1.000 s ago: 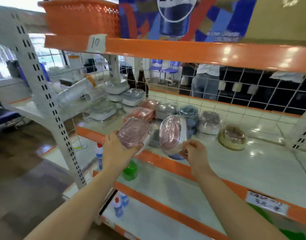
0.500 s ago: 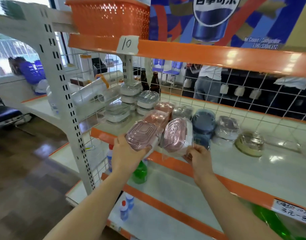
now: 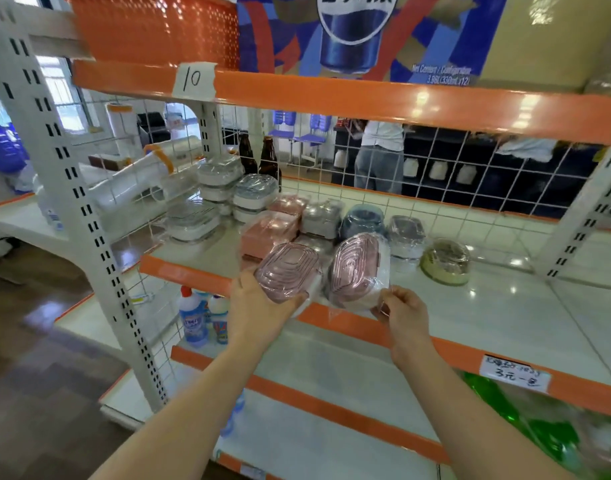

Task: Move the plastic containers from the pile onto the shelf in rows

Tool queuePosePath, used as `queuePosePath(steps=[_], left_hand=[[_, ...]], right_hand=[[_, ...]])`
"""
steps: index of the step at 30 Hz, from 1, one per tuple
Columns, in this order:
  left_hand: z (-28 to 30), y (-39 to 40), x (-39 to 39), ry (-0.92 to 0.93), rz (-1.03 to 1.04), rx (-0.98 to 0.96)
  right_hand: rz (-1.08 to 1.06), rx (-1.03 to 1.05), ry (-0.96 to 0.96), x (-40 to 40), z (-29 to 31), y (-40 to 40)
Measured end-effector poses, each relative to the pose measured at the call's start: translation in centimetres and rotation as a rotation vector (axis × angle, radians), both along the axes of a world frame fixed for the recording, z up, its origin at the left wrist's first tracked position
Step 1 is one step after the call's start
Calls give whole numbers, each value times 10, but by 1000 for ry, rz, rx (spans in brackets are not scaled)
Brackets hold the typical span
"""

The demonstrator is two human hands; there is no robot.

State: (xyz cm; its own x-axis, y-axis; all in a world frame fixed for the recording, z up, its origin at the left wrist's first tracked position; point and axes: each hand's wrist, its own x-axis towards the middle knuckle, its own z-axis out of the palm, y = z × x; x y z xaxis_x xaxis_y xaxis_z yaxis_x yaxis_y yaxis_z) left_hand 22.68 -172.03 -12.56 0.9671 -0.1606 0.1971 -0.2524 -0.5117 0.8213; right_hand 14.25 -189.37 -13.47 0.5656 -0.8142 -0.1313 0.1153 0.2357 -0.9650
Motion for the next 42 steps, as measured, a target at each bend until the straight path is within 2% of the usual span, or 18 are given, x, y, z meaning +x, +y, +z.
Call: queuePosePath(steps=[10, 24, 30, 42], left_hand=[[3, -109, -59, -16, -169, -15], [-7, -275, -156, 46, -279, 0], [-22, -314, -162, 76, -227, 63], [-33, -325, -141, 88, -241, 91]], right_hand=[[-127, -45, -32, -94, 7, -102], [-150, -28, 87, -198, 4, -248], [-147, 6, 82, -210, -3, -284], [-148, 86, 76, -185, -18, -299]])
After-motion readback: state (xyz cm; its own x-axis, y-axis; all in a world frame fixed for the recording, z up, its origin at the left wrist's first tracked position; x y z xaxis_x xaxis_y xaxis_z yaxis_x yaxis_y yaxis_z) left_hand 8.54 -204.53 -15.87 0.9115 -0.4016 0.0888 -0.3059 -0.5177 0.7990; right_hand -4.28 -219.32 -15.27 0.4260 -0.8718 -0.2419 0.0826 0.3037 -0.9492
